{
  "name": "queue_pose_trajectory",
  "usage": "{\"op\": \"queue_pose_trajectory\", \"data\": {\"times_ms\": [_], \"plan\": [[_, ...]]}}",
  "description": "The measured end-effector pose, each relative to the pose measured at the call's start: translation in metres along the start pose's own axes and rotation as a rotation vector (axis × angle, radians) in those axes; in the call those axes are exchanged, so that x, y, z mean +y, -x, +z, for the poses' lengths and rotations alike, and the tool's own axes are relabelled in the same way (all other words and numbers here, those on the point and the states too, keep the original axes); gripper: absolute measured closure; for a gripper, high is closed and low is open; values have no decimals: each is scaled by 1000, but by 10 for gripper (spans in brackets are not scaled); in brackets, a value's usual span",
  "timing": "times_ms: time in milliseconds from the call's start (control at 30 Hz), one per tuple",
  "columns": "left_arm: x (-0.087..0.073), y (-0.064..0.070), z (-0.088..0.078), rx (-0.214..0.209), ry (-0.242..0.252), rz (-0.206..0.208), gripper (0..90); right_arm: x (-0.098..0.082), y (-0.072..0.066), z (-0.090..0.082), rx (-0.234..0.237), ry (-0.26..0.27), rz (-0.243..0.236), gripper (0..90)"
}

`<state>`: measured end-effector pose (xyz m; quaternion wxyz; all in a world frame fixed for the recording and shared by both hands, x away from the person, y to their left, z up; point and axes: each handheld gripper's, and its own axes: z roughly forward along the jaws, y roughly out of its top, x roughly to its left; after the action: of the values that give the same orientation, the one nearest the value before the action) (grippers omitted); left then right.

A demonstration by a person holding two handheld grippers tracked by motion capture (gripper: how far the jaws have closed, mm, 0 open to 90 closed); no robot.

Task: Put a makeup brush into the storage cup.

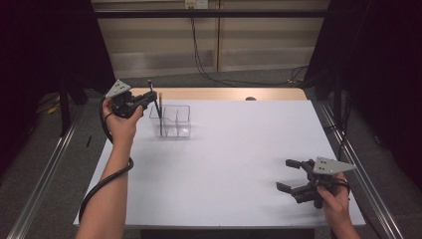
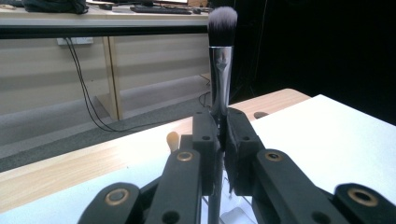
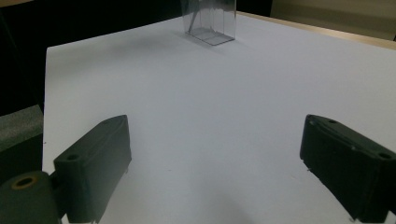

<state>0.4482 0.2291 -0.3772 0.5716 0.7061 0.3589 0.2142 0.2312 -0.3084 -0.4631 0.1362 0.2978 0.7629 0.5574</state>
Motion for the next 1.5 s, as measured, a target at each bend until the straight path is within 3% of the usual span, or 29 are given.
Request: {"op": "queue_pose_trajectory", "data": {"times_ms": [933, 1133, 1200, 1367, 1500], "plan": [[-12, -1, 4, -19, -17, -9, 827, 1, 1, 2, 5, 2, -4, 84], [-18, -3, 3, -47, 16, -38, 601, 1, 1, 4, 7, -2, -2, 84], [-20, -4, 3, -43, 30, -31, 522, 1, 1, 4, 8, -3, -4, 84], [-25, -4, 1, -71, 17, -66, 449, -1, 0, 2, -1, -2, 3, 84], [-28, -3, -1, -62, 20, -77, 395, -1, -1, -1, -6, 1, 4, 84]]}}
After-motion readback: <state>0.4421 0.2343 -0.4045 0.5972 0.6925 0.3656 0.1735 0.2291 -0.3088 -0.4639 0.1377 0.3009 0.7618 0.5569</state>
